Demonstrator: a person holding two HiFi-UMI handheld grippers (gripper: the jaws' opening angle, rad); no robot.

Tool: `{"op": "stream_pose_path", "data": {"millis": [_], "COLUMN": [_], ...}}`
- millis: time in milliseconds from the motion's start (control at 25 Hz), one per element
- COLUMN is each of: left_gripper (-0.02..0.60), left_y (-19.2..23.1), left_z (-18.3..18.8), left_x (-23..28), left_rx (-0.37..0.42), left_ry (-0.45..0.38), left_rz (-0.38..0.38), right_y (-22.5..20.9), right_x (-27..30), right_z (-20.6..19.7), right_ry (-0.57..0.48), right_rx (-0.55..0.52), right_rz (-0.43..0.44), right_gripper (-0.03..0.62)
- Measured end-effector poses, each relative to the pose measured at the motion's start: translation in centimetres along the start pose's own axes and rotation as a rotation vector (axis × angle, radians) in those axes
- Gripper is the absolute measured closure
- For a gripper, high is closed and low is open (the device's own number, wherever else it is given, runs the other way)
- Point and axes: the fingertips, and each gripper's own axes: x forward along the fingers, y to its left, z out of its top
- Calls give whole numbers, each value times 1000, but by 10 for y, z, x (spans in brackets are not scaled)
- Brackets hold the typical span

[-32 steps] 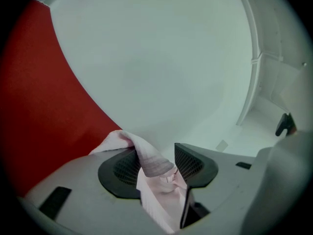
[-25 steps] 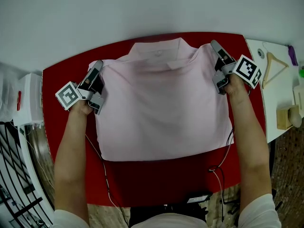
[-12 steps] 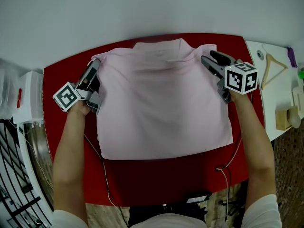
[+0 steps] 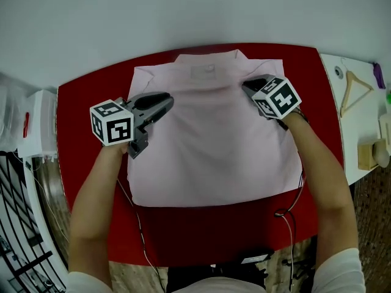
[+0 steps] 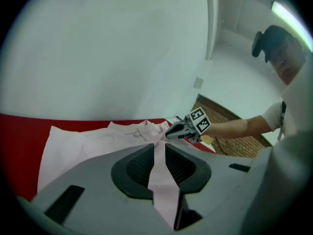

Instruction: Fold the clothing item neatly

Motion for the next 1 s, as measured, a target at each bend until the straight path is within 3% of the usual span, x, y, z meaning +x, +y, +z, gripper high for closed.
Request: {"op": "stream_pose_path", "data": {"millis": [200, 360, 440, 520, 600, 680, 760, 880, 1000], "left_gripper": [508, 508, 508, 508, 505, 498, 488, 461, 459], "left_y": [39, 56, 63, 72, 89, 110, 132, 151, 167], "left_z": [-15, -27, -28, -21, -15, -18, -26, -31, -34], "left_x": [-1, -9, -14, -21, -29, -38, -46, -52, -66], "left_rx": [-98, -103, -75, 11, 122, 183, 186, 180, 84], "left_ry": [23, 52, 63, 86, 141, 220, 278, 293, 268], "left_rz": [107, 182, 217, 280, 374, 466, 538, 596, 696], "right_y": [-23, -47, -53, -56, -58, -58, -55, -48, -50], "right_x": [14, 18, 21, 19, 15, 11, 10, 11, 12], "right_z": [12, 13, 9, 13, 20, 24, 25, 24, 20], "right_ry": [-18, 1, 27, 22, -10, -34, -40, -33, -14], "right_rx": [75, 82, 62, 20, -9, -24, -40, -64, -71], "right_rz": [-67, -172, -204, -225, -229, -213, -198, -193, -216], "right_gripper": [565, 565, 565, 565, 563, 563, 563, 563, 563]}}
